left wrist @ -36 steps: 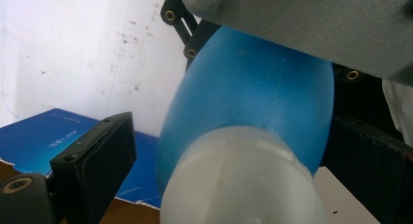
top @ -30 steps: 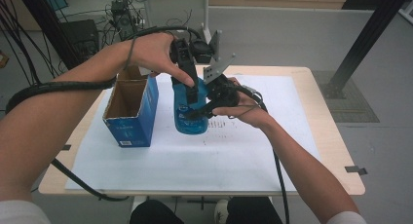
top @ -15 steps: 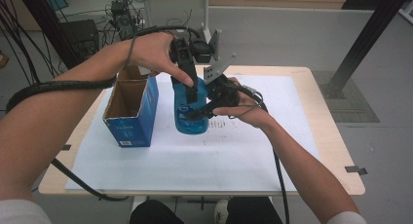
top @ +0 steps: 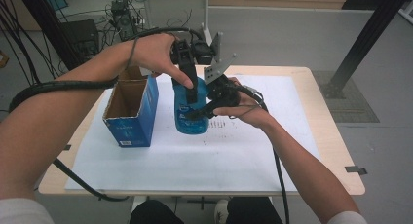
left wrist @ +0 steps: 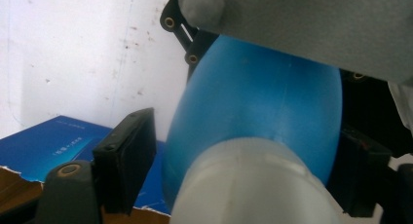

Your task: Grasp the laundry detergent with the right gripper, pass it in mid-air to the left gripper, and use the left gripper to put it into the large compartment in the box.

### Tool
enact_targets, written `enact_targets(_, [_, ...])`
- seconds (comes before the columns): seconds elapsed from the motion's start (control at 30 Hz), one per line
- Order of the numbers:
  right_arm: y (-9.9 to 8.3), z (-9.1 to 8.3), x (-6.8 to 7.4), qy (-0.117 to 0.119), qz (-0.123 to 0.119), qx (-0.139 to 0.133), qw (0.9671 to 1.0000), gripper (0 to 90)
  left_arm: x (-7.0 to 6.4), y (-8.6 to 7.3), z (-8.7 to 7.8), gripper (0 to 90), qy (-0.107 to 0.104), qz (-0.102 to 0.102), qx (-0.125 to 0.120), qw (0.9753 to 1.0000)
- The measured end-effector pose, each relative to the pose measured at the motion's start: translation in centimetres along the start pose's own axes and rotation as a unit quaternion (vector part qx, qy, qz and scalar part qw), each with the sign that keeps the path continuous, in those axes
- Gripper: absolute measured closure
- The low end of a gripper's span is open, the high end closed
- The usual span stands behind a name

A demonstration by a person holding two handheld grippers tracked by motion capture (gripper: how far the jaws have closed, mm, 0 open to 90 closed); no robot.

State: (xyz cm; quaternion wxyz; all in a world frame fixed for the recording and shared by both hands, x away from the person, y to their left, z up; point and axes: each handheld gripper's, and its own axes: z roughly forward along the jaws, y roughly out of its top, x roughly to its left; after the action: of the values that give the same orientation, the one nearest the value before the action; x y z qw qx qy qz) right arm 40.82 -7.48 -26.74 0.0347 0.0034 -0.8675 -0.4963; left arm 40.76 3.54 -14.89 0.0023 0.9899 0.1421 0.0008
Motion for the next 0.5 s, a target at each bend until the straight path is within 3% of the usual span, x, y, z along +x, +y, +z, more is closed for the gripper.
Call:
enact_targets(0.27, [-0.02, -0.03, 0.07, -0.002, 0.005, 0.005, 1.0, 43.9, 0.0, -0.02, 0.07, 30.2, -0.013, 0.006, -0.004, 0.9999])
enact_targets(0.37, [-0.01, 0.13, -0.08, 0.008, -0.008, -0.002, 0.9999, 43.9, -0.01, -0.01, 0.09, 32.2, -0.016, 0.007, -0.002, 0.9999])
enact_targets(0.5, [-0.04, 0.04, 0.04, -0.001, -0.001, 0.005, 1.0, 43.9, -0.05, 0.01, 0.18, 32.7, -0.017, 0.008, -0.001, 0.9998])
